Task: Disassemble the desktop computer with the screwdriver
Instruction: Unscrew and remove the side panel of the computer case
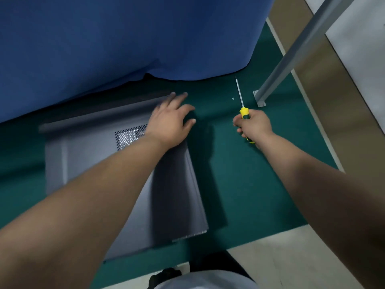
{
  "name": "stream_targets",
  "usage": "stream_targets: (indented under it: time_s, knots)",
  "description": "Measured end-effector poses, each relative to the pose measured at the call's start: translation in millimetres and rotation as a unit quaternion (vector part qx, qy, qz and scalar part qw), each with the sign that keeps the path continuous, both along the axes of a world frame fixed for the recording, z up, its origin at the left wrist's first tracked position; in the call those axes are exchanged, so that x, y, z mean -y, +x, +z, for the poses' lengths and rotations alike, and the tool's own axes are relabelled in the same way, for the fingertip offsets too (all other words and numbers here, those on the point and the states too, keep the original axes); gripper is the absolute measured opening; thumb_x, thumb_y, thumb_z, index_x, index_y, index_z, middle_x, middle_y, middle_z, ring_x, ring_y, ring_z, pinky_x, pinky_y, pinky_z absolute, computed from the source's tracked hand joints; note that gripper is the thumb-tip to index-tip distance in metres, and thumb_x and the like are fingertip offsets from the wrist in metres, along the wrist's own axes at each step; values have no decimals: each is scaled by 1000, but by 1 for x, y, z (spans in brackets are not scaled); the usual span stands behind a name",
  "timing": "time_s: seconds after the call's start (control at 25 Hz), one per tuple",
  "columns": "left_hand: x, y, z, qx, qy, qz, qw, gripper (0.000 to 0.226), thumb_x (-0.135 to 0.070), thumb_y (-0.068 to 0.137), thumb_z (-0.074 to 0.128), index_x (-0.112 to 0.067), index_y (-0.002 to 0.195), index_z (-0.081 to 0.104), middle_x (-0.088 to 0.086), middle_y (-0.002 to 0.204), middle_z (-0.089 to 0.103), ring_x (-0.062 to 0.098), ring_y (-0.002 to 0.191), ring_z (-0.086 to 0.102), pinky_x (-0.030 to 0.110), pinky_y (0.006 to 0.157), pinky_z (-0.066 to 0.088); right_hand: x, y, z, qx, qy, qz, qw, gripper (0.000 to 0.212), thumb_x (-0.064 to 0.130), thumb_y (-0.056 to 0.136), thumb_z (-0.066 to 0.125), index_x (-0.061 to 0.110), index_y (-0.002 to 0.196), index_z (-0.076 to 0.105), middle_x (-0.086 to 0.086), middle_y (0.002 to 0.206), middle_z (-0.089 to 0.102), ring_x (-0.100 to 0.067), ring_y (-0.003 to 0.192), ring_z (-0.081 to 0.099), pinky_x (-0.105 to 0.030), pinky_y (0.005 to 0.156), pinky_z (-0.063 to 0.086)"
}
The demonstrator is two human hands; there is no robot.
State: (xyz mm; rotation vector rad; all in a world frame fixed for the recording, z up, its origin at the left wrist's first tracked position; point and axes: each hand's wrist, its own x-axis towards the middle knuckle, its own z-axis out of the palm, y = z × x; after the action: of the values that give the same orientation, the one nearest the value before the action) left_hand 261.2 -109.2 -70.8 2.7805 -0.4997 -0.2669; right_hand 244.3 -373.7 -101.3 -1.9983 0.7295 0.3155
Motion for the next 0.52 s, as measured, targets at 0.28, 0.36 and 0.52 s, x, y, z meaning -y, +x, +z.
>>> stream_targets:
  time_s: [0.28, 0.36, 0.52]
  knots:
    - [1, 17, -21, 90, -1, 59, 994, 39, -40, 94, 41, -33, 111, 75, -11, 157, 46, 18, 156, 21, 43, 127, 13, 31, 101, -59, -15, -210, 49, 976, 22, 29, 97, 52, 20, 108, 69, -9, 88, 64, -36, 86, 64, -35, 68, 55]
    - [1, 18, -22, 104, -11, 63, 993, 36, -35, 92, 43, -32, 105, 77, -11, 153, 51, 18, 155, 25, 42, 127, 15, 31, 118, -73, -23, -245, 77, 966, 17, 28, 100, 49, 19, 97, 63, -3, 76, 57, -35, 85, 62, -29, 55, 39]
    - [3, 19, -22, 117, -19, 66, 991, 35, -32, 90, 44, -31, 100, 78, -11, 150, 54, 18, 154, 28, 41, 127, 16, 30, 128, -88, 14, -261, 94, 961, 18, 26, 101, 53, 14, 101, 66, -9, 94, 67, -35, 94, 63, -35, 70, 49]
